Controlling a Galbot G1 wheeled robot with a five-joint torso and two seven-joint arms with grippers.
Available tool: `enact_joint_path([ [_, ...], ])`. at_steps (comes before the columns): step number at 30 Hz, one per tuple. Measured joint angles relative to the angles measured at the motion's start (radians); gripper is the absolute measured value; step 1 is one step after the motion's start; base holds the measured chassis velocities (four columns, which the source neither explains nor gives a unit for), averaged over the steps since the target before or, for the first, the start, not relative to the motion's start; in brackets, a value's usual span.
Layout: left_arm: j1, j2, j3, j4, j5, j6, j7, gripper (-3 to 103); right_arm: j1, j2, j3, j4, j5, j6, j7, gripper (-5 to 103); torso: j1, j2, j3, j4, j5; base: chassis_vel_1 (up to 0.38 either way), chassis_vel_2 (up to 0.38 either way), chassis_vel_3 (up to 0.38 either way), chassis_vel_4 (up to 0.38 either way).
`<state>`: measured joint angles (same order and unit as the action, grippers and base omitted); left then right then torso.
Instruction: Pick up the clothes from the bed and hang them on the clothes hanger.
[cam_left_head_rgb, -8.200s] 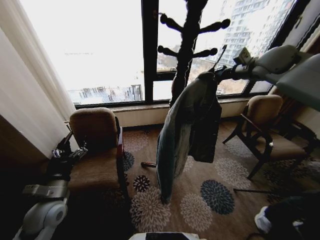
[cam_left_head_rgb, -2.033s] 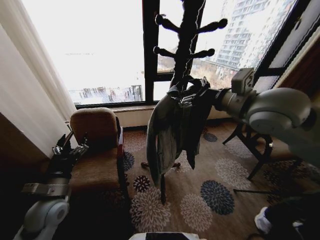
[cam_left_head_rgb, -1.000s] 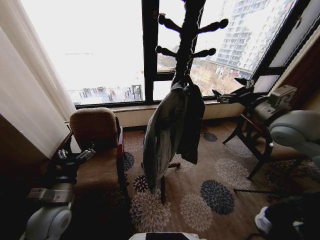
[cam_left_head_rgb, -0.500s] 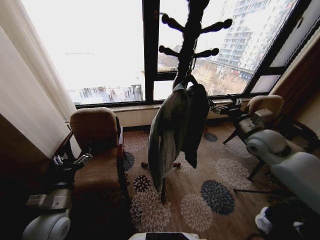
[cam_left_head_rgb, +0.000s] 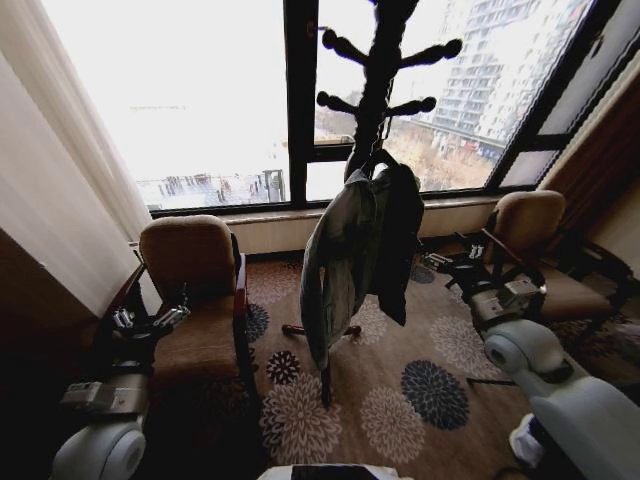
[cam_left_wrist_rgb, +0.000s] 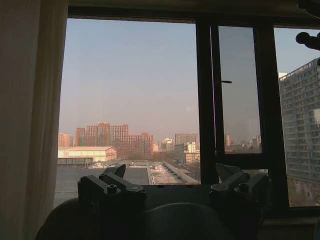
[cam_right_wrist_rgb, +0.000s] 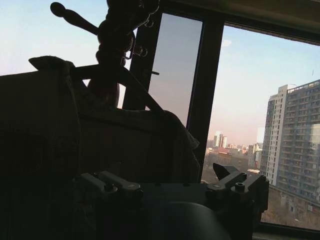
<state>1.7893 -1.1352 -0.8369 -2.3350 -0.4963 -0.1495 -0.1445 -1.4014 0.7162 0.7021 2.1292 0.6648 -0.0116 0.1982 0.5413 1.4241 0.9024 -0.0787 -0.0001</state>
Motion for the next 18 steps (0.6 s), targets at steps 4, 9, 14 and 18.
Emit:
enact_joint_path([
  [4, 0.007, -0.002, 0.001, 0.001, 0.000, -0.008, 0.015, 100, -0.041, 0.023, 0.032, 0.026, -0.038, 0.009, -0.006, 100, 0.000, 0.000, 0.000, 0.0000, 0.0000, 0.000, 0.000, 0.000, 0.000],
  [9, 0.011, -0.003, 0.001, -0.001, 0.000, -0.008, 0.022, 100, -0.062, 0.031, 0.052, 0.042, -0.056, 0.011, -0.007, 100, 0.000, 0.000, 0.000, 0.0000, 0.0000, 0.000, 0.000, 0.000, 0.000],
  [14, 0.011, -0.003, 0.000, -0.001, 0.000, -0.007, 0.022, 100, -0.063, 0.030, 0.053, 0.042, -0.056, 0.011, -0.007, 100, 0.000, 0.000, 0.000, 0.0000, 0.0001, 0.000, 0.000, 0.000, 0.000],
  [18, 0.011, -0.003, 0.000, -0.001, 0.000, -0.007, 0.022, 100, -0.063, 0.028, 0.053, 0.042, -0.054, 0.011, -0.007, 100, 0.000, 0.000, 0.000, 0.0001, 0.0001, 0.000, 0.000, 0.000, 0.000],
])
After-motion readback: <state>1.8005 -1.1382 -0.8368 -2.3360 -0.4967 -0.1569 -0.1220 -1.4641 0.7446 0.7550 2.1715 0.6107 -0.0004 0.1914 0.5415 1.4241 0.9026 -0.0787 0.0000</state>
